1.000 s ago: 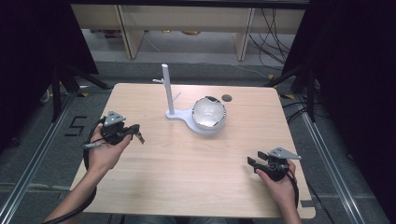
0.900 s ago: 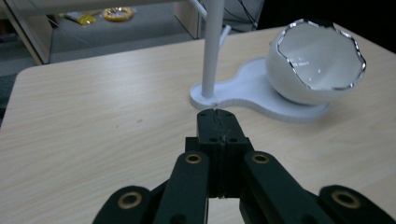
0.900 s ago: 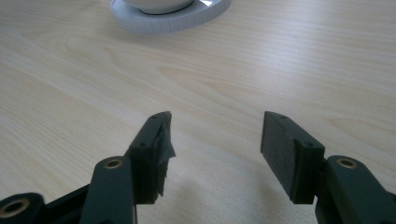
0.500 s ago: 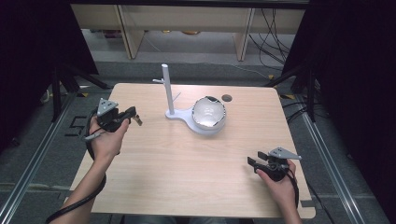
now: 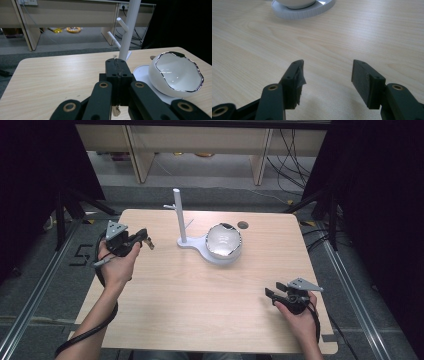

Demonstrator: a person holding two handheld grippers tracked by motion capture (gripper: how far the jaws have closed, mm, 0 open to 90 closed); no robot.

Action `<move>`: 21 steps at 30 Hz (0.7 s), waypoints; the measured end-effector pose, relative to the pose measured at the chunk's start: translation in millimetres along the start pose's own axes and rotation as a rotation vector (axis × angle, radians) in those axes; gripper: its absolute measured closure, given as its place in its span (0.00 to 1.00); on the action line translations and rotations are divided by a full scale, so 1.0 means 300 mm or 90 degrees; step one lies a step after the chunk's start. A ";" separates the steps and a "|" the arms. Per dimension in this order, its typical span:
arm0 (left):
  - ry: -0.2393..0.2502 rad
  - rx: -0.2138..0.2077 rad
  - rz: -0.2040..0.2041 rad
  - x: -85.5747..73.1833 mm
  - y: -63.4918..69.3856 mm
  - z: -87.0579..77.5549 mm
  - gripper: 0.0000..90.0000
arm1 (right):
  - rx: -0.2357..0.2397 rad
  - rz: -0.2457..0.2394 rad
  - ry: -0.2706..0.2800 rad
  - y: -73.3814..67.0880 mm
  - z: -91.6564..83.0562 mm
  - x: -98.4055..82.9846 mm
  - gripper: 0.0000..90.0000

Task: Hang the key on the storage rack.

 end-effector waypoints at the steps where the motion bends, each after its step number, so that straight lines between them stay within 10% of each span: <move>1: 0.000 0.001 0.001 0.000 -0.002 -0.001 0.99 | 0.004 0.002 0.001 -0.001 0.001 0.000 0.49; 21: 0.039 0.009 0.010 0.063 -0.011 0.013 0.99 | 0.011 0.003 0.009 -0.002 0.005 0.000 0.49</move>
Point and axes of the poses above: each handheld gripper's, and its own axes: z roughly forward along the jaws, x roughly out of its top, y roughly to its right, the point moved 4 cm from there along z, roughly forward along the jaws, and after that the axes turned 7 degrees about -x, right-handed, at the moved point
